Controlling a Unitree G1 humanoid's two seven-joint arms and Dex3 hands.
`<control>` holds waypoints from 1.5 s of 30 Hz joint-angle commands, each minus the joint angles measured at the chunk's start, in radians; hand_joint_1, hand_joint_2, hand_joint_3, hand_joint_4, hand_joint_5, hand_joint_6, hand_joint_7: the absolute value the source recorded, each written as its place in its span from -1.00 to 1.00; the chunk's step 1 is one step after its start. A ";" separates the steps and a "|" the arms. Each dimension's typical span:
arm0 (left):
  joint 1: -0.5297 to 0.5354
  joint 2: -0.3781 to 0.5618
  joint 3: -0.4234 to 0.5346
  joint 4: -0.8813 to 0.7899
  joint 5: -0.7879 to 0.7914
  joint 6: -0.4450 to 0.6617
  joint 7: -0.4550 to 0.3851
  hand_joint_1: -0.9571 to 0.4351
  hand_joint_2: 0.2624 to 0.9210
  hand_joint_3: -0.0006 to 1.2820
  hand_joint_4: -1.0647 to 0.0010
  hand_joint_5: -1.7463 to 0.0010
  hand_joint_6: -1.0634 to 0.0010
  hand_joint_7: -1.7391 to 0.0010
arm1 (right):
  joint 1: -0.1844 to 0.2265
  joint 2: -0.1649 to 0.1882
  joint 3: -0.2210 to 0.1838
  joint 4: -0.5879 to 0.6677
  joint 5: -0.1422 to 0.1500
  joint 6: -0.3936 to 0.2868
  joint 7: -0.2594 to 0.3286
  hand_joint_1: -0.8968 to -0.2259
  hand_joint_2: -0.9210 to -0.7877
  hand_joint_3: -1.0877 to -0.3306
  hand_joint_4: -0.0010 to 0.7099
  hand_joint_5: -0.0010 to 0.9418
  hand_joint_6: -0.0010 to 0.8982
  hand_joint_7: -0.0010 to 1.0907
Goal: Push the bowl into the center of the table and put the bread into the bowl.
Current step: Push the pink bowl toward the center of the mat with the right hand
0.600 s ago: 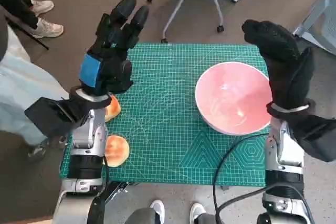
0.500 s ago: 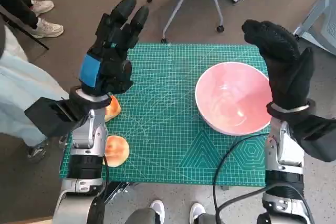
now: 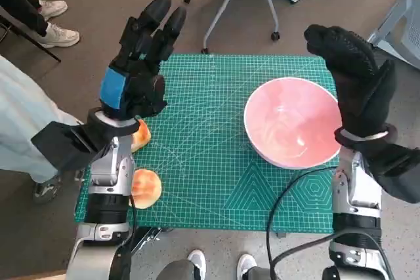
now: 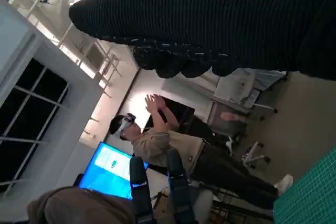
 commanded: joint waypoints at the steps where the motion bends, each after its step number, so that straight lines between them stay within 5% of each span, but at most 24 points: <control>1: -0.006 0.000 -0.003 0.004 0.006 -0.004 0.001 -0.71 1.00 0.05 0.74 1.00 1.00 0.49 | 0.029 -0.008 -0.003 0.002 0.005 0.017 0.010 -0.28 -1.00 0.05 -0.53 -0.99 -0.85 -0.28; 29: -0.016 -0.002 0.002 0.032 -0.007 -0.017 -0.032 -0.69 1.00 0.06 0.78 1.00 1.00 0.66 | 0.032 -0.035 -0.029 0.001 0.011 0.017 0.016 -0.28 -1.00 0.08 -0.52 -0.99 -0.85 -0.31; 35: -0.016 -0.003 0.006 0.037 -0.013 -0.015 -0.036 -0.69 1.00 0.06 0.79 1.00 1.00 0.68 | -0.012 -0.095 -0.103 0.147 0.026 -0.049 0.035 -0.27 -1.00 0.09 -0.55 -1.00 -0.80 -0.40; 41: -0.011 -0.005 0.008 0.040 -0.017 -0.020 -0.041 -0.69 1.00 0.06 0.80 1.00 1.00 0.73 | -0.080 -0.150 -0.173 0.412 -0.032 -0.173 -0.062 -0.29 -1.00 0.08 -0.60 -1.00 -0.77 -0.44; 45: -0.011 -0.007 0.009 0.041 -0.018 -0.021 -0.041 -0.69 1.00 0.06 0.83 1.00 1.00 0.76 | -0.124 -0.183 -0.209 0.578 -0.017 -0.194 -0.083 -0.30 -1.00 0.07 -0.62 -1.00 -0.76 -0.45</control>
